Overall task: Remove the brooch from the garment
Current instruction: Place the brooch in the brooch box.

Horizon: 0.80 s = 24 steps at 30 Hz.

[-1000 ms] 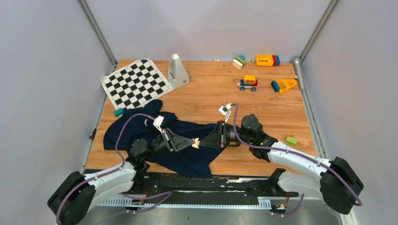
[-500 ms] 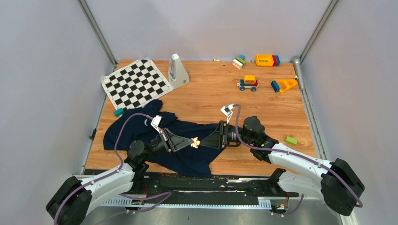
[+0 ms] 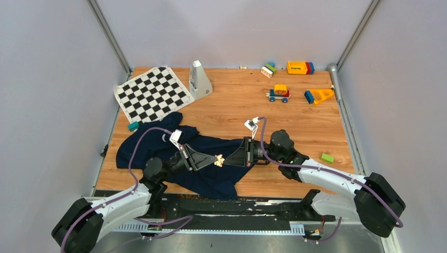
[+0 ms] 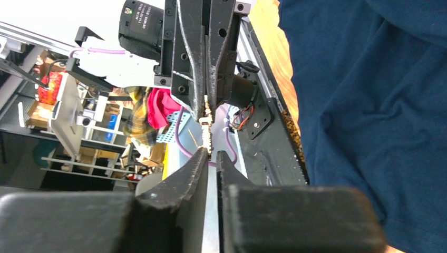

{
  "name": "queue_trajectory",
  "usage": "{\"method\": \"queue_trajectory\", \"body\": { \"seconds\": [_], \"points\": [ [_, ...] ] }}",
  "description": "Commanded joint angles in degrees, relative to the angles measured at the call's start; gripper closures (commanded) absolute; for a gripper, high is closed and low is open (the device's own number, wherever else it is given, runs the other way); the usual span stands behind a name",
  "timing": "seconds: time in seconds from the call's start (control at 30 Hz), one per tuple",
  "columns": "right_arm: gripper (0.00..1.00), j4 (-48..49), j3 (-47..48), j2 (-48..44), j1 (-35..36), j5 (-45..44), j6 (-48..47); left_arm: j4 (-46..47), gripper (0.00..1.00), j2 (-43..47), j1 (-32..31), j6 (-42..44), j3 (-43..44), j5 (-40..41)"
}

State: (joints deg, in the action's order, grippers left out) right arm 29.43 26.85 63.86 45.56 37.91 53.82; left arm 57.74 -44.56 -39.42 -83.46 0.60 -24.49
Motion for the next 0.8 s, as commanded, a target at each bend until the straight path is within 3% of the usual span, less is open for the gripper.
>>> {"method": "queue_trajectory", "body": {
  "seconds": [0.0, 0.03, 0.13, 0.2, 0.37, 0.4, 0.5, 0.57, 0.63, 0.7, 0.77],
  "points": [
    [0.95, 1.1, 3.0, 0.7, 0.0, 1.4, -0.1, 1.8, 1.00, -0.2, -0.3, 0.4, 0.8, -0.4],
    [1.00, 0.2, 3.3, 0.7, -0.1, 1.6, -0.3, 1.8, 1.00, -0.3, -0.3, 0.6, 0.8, -0.6],
    [1.00, -3.9, 4.8, 0.8, -0.2, 2.3, -1.5, 1.6, 0.99, -0.7, -0.2, 1.0, 0.4, -1.0],
    [1.00, -6.0, 5.1, 0.5, -0.7, 3.2, -1.9, 1.7, 0.92, -0.7, -0.1, 1.1, 0.0, -1.4],
    [1.00, -8.6, 4.6, -0.6, -4.4, 9.7, -2.0, -0.9, 0.46, -0.2, 0.1, 3.4, 0.3, -4.5],
    [1.00, -9.3, 5.0, -0.4, -5.3, 12.0, -2.5, -2.5, 0.41, -0.2, 0.2, 4.5, 0.6, -5.3],
    [1.00, -14.1, 7.8, 1.1, -7.4, 18.6, -5.7, -6.4, 0.15, -2.0, 1.3, 7.7, 4.1, -12.9],
    [1.00, -18.8, 9.8, 1.7, -7.8, 21.0, -8.9, -4.0, 0.06, -4.4, 1.9, 8.5, 5.5, -17.2],
    [1.00, -22.1, 11.3, 2.1, -8.1, 22.7, -11.3, 0.8, 0.05, -7.0, 2.0, 8.3, 5.8, -19.1],
    [1.00, -23.6, 12.4, 2.7, -8.2, 23.6, -12.5, 3.1, 0.13, -9.5, 2.1, 9.3, 6.6, -20.4],
    [1.00, -24.3, 13.0, 3.4, -8.2, 23.9, -12.7, 5.0, 0.30, -11.5, 2.1, 10.4, 7.4, -20.5]
  ]
}}
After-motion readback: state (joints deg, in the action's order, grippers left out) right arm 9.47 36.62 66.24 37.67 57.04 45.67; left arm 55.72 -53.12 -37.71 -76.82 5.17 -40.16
